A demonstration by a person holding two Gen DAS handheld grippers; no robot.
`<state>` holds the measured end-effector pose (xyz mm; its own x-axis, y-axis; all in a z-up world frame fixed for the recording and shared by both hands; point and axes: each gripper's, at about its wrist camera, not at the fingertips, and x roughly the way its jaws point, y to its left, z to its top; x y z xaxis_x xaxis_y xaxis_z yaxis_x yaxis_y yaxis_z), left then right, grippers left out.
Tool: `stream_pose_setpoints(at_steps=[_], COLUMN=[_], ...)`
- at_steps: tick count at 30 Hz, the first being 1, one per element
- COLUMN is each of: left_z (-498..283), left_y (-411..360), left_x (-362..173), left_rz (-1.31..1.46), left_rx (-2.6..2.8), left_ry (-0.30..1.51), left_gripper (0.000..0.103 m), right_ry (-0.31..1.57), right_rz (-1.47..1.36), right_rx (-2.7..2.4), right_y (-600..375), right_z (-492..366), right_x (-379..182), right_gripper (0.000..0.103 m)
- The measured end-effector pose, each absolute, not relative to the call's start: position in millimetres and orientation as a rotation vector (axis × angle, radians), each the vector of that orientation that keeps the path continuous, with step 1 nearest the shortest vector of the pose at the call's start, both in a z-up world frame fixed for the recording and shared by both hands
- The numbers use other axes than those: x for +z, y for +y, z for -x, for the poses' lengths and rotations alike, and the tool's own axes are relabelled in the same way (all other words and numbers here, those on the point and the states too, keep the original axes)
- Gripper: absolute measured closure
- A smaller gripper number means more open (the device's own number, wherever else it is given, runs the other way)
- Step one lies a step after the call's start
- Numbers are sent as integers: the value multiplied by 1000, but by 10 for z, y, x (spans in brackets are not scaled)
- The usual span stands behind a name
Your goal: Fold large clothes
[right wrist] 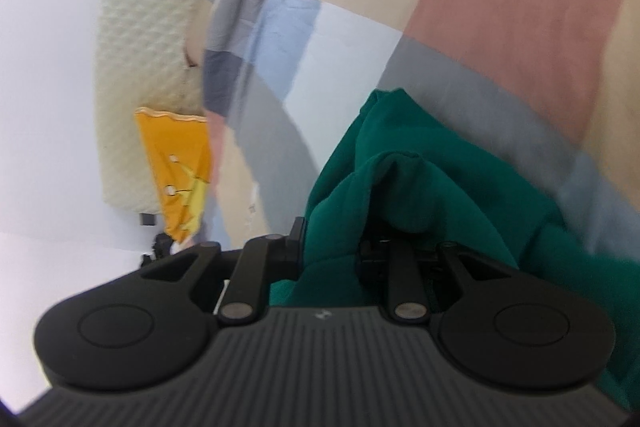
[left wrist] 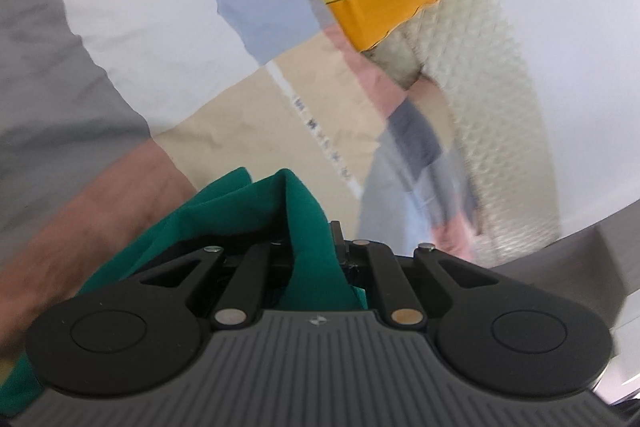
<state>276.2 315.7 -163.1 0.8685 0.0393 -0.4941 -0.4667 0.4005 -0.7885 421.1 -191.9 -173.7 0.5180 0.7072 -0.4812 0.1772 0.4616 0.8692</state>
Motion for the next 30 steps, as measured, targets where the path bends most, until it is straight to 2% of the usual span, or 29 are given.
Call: stream_pose_setpoints(at_steps=[6, 11, 12, 13, 14, 15, 16, 17, 18, 19, 30], left_z=[-2954, -2909, -2889, -2870, -2852, -2831, -2803, -2778, -2762, -2740, -2529], left_y=[3220, 3129, 3113, 3110, 3099, 3068, 3027, 2982, 2923, 2856, 2212], left_x=[-1852, -1716, -1682, -1651, -1615, -1577, -1517, -1454, -1385, -1317, -1072], left_rz=[1069, 999, 1000, 1013, 1026, 1033, 1023, 1000, 974, 943, 628], left_rx=[345, 309, 294, 259, 224, 182, 151, 141, 133, 118, 93], left_ry=[491, 478, 482, 477, 468, 453, 442, 442, 446, 450, 468], left_gripper=[94, 92, 81, 56, 46, 38, 35, 34, 32, 31, 29], right_ry=[1038, 1037, 1031, 1022, 1012, 998, 985, 967, 942, 919, 783], right_rz=[-1093, -1088, -1080, -1066, -1046, -1025, -1011, -993, -980, -977, -728], right_rx=[413, 433, 435, 441, 450, 462, 475, 505, 546, 582, 621], right_y=[-1888, -1932, -1941, -1940, -1939, -1939, -1940, -1934, -1922, -1917, -1781], right_z=[-4406, -4346, -4311, -4293, -4265, -4221, -4191, -4146, -4099, -4061, -3825], right_x=[-1941, -1894, -1857, -1825, -1781, -1724, -1684, -1622, -1559, -1515, -1145], right_gripper=[78, 77, 76, 73, 72, 64, 47, 36, 19, 14, 14])
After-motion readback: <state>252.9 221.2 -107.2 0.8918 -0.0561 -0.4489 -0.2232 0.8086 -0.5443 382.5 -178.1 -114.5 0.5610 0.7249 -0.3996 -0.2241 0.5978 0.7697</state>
